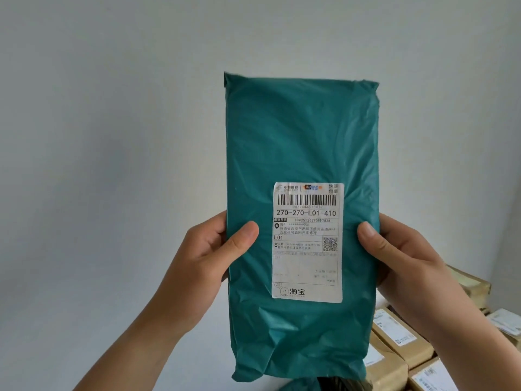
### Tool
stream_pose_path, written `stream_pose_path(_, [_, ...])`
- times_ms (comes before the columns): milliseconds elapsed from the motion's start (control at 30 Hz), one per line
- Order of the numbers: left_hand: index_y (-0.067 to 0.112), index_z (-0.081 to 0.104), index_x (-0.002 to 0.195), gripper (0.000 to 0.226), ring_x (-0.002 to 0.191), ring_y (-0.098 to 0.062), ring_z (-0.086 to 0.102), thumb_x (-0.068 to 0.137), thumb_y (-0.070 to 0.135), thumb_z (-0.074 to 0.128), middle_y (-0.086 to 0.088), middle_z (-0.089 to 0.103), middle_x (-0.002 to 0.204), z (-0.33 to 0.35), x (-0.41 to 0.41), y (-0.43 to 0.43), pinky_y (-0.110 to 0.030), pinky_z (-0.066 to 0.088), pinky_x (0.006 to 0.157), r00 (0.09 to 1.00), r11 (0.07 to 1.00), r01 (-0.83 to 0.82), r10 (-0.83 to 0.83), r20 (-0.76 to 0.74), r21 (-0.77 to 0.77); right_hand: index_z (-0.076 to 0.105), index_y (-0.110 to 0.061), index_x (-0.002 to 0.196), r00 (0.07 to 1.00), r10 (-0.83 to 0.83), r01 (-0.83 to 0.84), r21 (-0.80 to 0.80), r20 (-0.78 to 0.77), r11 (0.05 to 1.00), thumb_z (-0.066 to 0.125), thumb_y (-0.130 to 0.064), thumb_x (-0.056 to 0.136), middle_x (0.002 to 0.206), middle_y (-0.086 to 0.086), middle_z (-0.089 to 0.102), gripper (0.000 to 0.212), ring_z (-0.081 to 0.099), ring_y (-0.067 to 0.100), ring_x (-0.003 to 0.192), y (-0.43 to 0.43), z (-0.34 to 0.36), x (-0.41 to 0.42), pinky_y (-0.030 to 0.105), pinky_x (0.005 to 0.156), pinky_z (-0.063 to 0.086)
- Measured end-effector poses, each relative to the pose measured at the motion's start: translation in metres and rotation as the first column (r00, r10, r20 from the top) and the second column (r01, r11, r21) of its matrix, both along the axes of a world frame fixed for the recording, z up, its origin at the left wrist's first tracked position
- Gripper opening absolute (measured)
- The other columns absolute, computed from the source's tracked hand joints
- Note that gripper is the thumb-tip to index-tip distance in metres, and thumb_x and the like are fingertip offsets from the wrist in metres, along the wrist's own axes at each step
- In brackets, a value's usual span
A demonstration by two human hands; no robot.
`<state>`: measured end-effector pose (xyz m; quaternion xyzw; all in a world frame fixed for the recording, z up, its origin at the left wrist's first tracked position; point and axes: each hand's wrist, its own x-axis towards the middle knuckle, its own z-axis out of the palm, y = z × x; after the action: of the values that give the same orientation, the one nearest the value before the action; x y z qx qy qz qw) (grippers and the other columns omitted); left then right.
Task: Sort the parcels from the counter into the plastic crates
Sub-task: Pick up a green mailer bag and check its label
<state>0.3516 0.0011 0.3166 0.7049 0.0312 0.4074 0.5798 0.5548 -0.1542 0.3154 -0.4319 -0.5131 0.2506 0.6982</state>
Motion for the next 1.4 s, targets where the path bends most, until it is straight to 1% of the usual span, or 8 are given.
stream_pose_path(167, [0.022,0.078,0.114,0.028,0.113,-0.029,0.074,0.094,0.033,0.061,-0.009,0.077,0.121,0.009,-0.007,-0.005,-0.029,0.060,0.086,0.998,0.998,0.037,-0.040,0.053,0.043,0.081,-0.020,0.112,0.999,0.005,-0.008,0.076,0.048,0.997,0.046,-0.023,0.100,0.122,0.012,0.076,0.037,0.074,0.028,0.114,-0.005,0.007,-0.005,0.030,0.087,0.061])
stream_pose_path(233, [0.022,0.078,0.114,0.029,0.113,-0.029,0.074,0.093,0.034,0.062,-0.009,0.077,0.121,0.010,-0.008,-0.006,-0.030,0.060,0.086,0.997,0.998,0.044,-0.047,0.057,0.050,0.079,-0.019,0.118,0.997,0.025,-0.033,0.100,0.079,0.994,0.057,-0.035,0.099,0.125,0.012,0.075,0.033,0.072,0.028,0.117,-0.007,0.008,-0.005,0.030,0.088,0.061])
stream_pose_path(367, [0.023,0.077,0.116,0.021,0.114,-0.029,0.073,0.100,0.032,0.066,-0.008,0.077,0.122,0.011,-0.011,-0.004,-0.030,0.060,0.088,0.996,0.995,0.047,-0.054,0.069,0.091,0.074,-0.018,0.125,0.991,0.042,-0.055,0.103,0.127,0.993,0.074,-0.052,0.089,0.129,0.013,0.073,0.050,0.070,0.030,0.120,-0.007,0.007,-0.002,0.034,0.092,0.061])
stream_pose_path(667, [0.028,0.076,0.116,0.023,0.117,-0.030,0.072,0.098,0.034,0.063,-0.006,0.076,0.123,0.002,-0.009,0.007,-0.035,0.059,0.093,0.997,0.988,0.020,-0.031,0.065,0.156,0.075,-0.027,0.124,0.986,0.045,-0.065,0.120,0.161,0.991,0.064,-0.043,0.094,0.129,0.008,0.074,0.035,0.070,0.026,0.120,-0.001,0.001,-0.002,0.033,0.092,0.060])
stream_pose_path(800, [0.025,0.076,0.117,0.025,0.117,-0.026,0.072,0.098,0.028,0.059,-0.003,0.077,0.124,-0.005,-0.003,0.018,-0.033,0.060,0.092,1.000,0.996,0.012,-0.015,0.025,0.094,0.078,-0.032,0.116,0.988,0.030,-0.040,0.065,0.149,0.997,0.055,-0.034,0.093,0.125,0.006,0.075,0.033,0.072,0.023,0.117,0.011,-0.005,0.002,0.033,0.091,0.061])
stream_pose_path(1133, [0.014,0.068,0.127,0.025,0.113,-0.024,0.074,0.108,0.016,0.053,0.000,0.078,0.121,-0.048,0.012,0.049,-0.035,0.062,0.089,0.976,0.989,-0.106,0.084,-0.203,-0.099,0.067,-0.013,0.129,0.991,-0.052,0.080,-0.225,0.127,0.971,0.054,-0.031,0.099,0.127,0.005,0.075,0.037,0.070,0.029,0.121,0.064,-0.039,0.026,0.043,0.097,0.060])
stream_pose_path(1267, [0.014,0.068,0.127,0.025,0.111,-0.022,0.075,0.109,0.016,0.052,0.001,0.078,0.121,-0.052,0.004,0.053,-0.032,0.062,0.087,0.979,0.980,-0.134,0.107,-0.176,-0.148,0.068,-0.013,0.130,0.989,-0.049,0.083,-0.254,0.137,0.964,0.053,-0.033,0.100,0.125,0.003,0.076,0.038,0.072,0.025,0.119,0.071,-0.039,0.013,0.048,0.101,0.058])
stream_pose_path(1400, [0.016,0.069,0.125,0.023,0.106,-0.021,0.077,0.110,0.019,0.051,0.000,0.080,0.115,-0.059,-0.006,0.057,-0.039,0.061,0.091,0.973,0.955,-0.216,0.193,-0.126,-0.204,0.072,-0.016,0.120,0.957,-0.086,0.165,-0.276,0.277,0.947,0.052,-0.040,0.100,0.113,-0.003,0.079,0.037,0.075,0.019,0.107,0.069,-0.035,-0.008,0.036,0.088,0.063])
